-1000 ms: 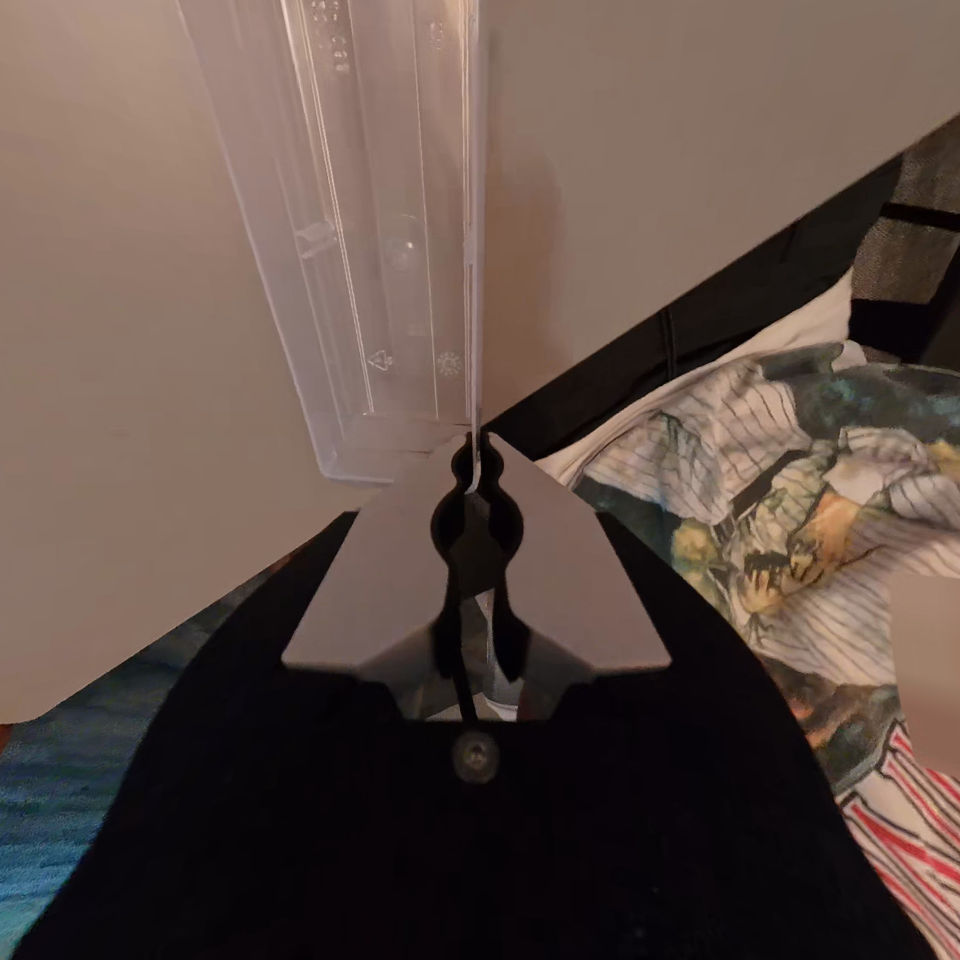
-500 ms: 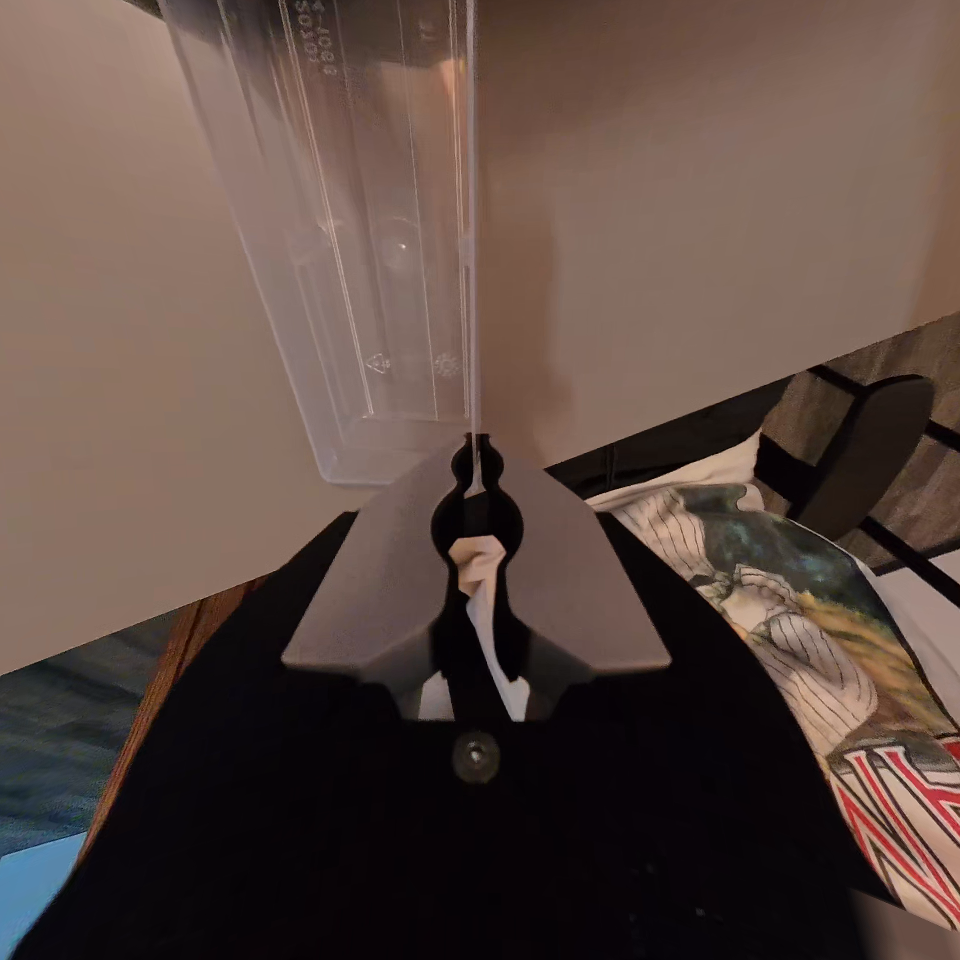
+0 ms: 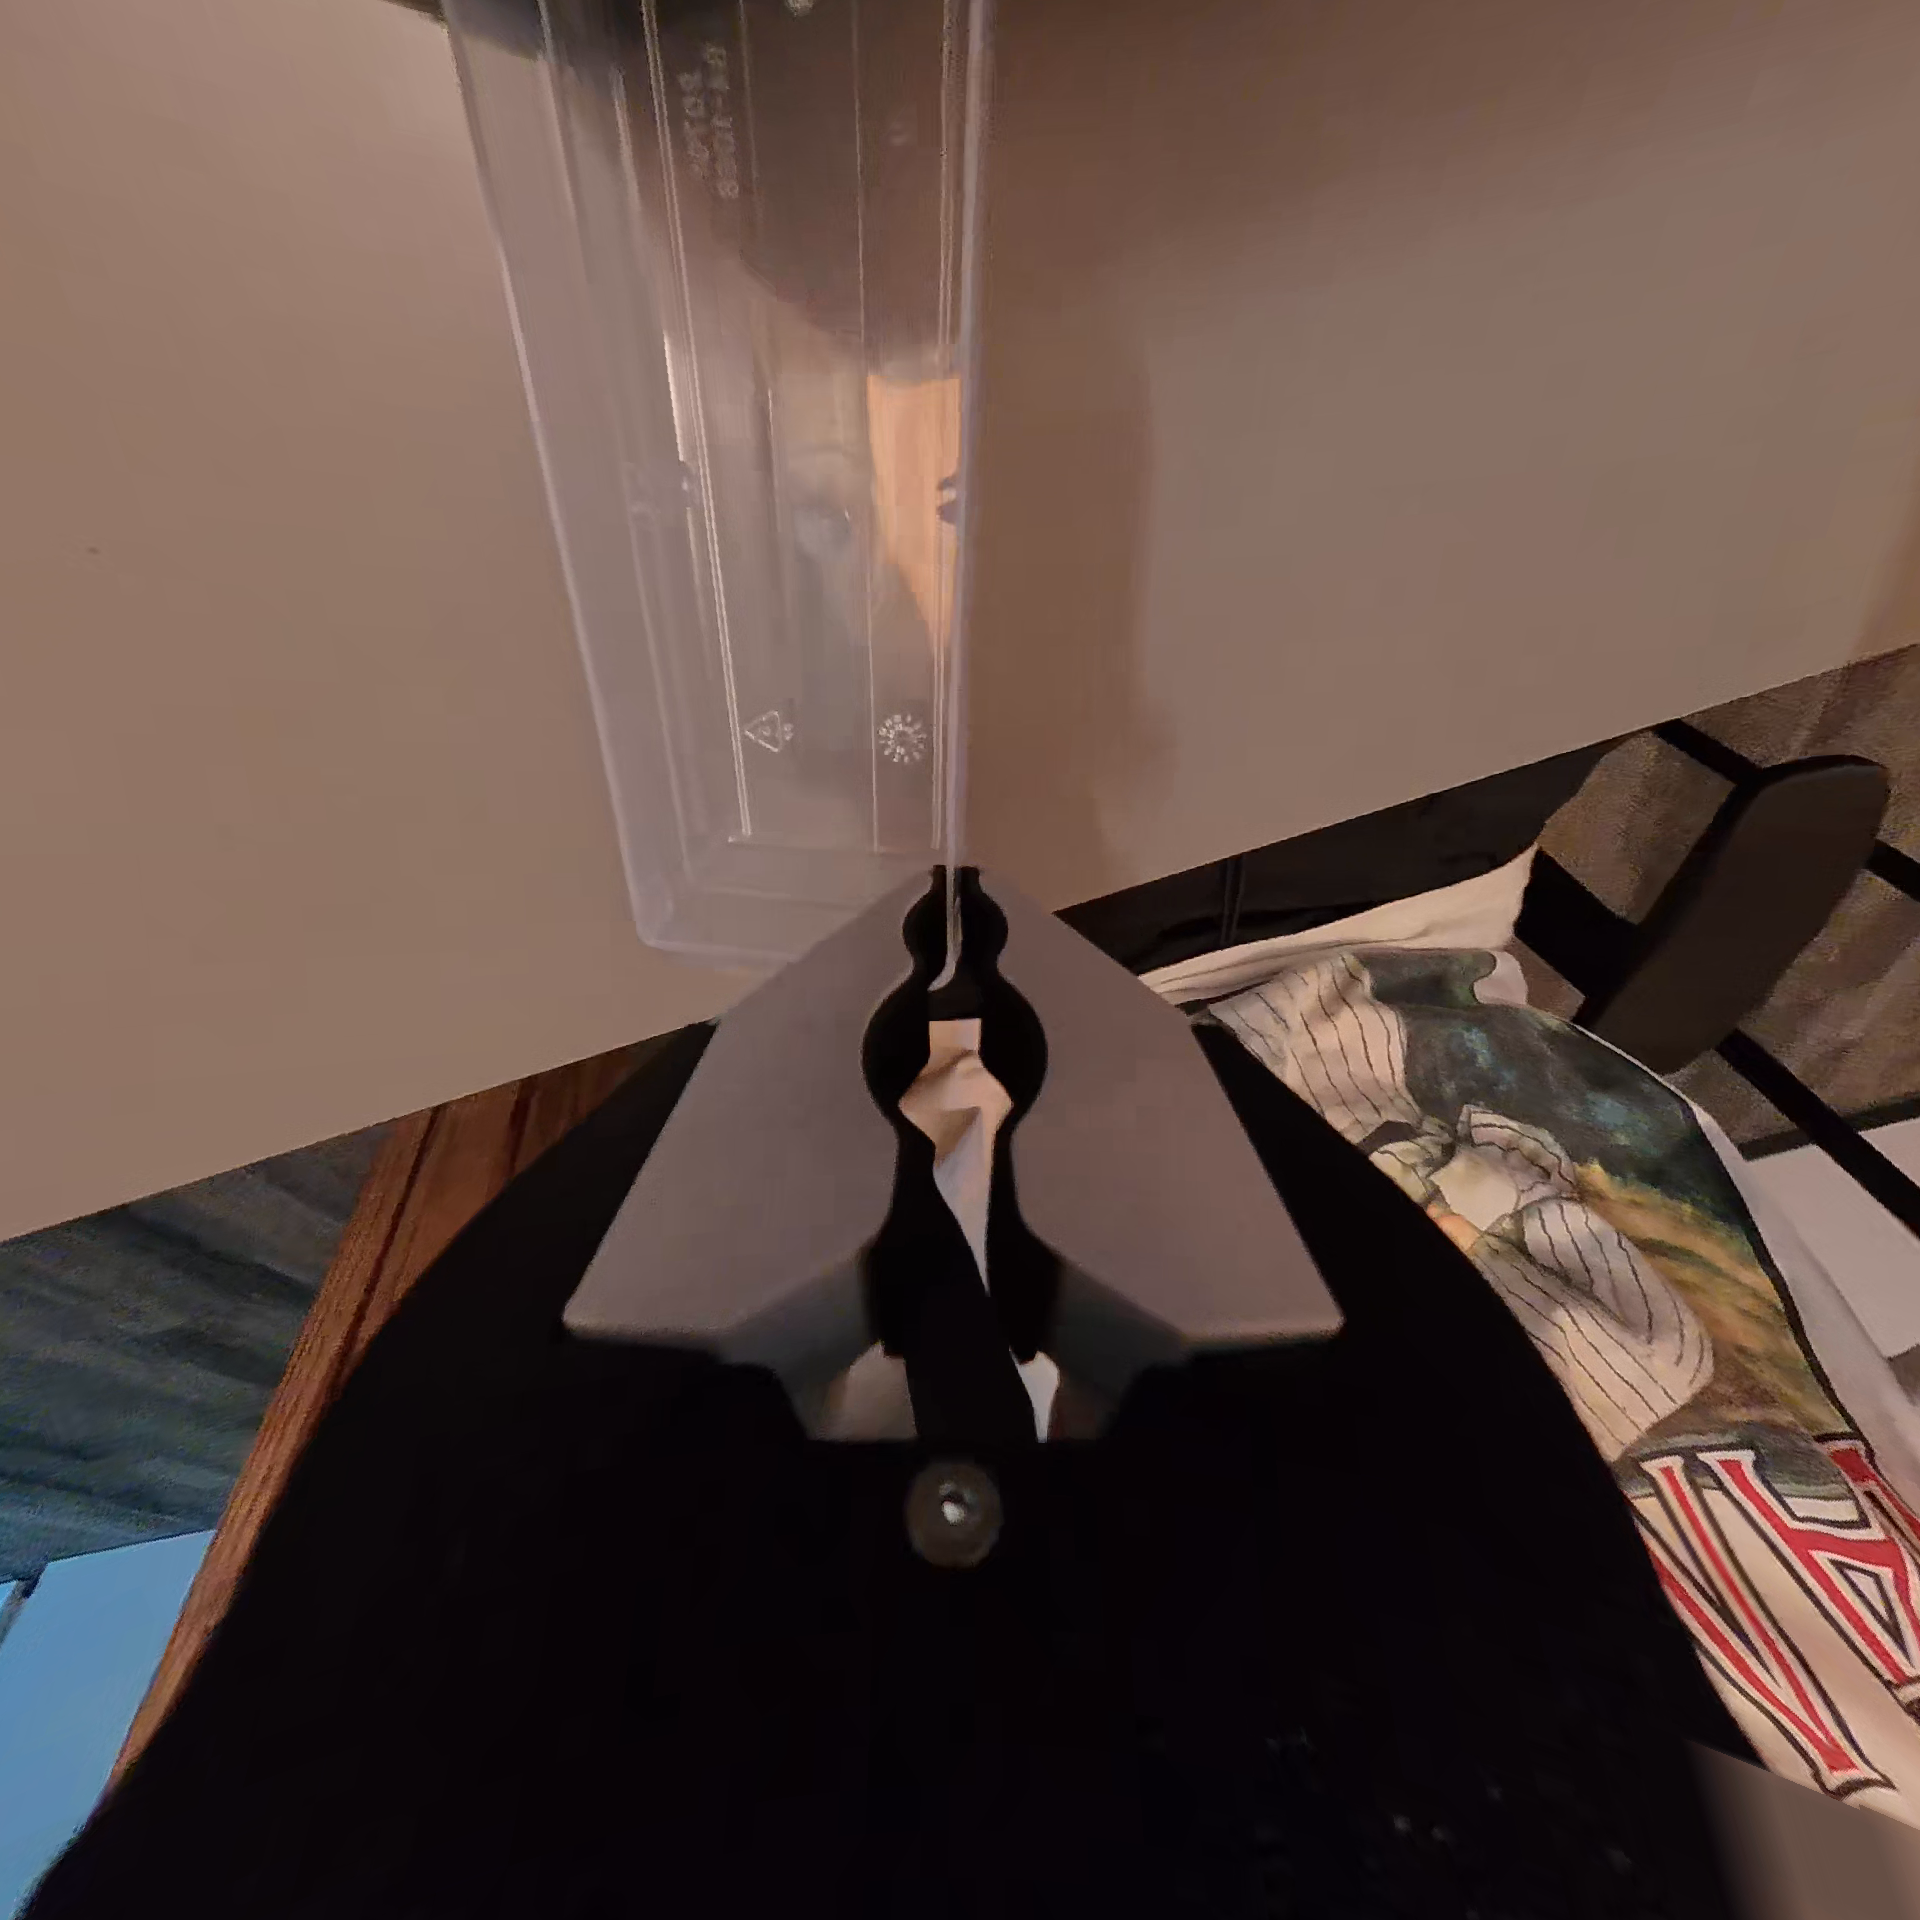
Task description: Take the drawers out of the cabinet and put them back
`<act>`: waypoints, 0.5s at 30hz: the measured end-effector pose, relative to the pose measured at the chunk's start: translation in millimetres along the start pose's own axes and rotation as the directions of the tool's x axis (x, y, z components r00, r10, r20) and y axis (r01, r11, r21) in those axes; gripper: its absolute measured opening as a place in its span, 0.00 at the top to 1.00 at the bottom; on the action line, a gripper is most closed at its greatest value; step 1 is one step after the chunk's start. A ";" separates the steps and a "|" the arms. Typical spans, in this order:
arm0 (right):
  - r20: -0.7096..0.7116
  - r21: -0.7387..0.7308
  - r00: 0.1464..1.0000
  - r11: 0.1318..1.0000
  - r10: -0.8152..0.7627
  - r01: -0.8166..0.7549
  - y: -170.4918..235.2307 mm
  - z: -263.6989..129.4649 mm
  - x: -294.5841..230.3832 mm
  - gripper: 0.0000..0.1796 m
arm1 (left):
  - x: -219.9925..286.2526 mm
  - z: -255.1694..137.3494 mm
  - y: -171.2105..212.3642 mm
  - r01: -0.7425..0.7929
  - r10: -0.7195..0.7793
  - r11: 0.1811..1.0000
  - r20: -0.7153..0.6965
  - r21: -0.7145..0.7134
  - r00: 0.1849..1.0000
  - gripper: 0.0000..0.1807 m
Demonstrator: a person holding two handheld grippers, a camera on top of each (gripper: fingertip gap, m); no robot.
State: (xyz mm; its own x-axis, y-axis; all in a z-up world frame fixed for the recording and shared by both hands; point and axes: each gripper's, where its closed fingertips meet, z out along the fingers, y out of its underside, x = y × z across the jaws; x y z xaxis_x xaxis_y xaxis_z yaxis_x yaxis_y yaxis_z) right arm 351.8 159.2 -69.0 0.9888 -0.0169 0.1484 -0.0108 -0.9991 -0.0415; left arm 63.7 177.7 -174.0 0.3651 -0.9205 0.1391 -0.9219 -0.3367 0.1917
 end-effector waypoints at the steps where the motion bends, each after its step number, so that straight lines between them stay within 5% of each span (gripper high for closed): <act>1: -0.002 -0.002 1.000 1.000 -0.001 0.001 0.0 0.0 0.0 1.00 | 1.2 -3.0 -0.8 -0.011 0.011 1.000 0.012 0.008 1.000 1.00; 15: 0.006 0.013 1.000 1.000 -0.002 0.002 -0.3 -0.1 0.1 1.00 | 0.1 -17.8 -5.3 0.012 -0.018 0.994 0.059 0.106 0.998 1.00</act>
State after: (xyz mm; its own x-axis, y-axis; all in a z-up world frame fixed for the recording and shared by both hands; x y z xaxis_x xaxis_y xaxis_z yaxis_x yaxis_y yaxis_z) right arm 351.9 159.5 -68.9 0.9897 -0.0144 0.1426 -0.0067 -0.9985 -0.0542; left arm 70.9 182.9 -157.7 0.3736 -0.9243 0.0782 -0.9261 -0.3667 0.0890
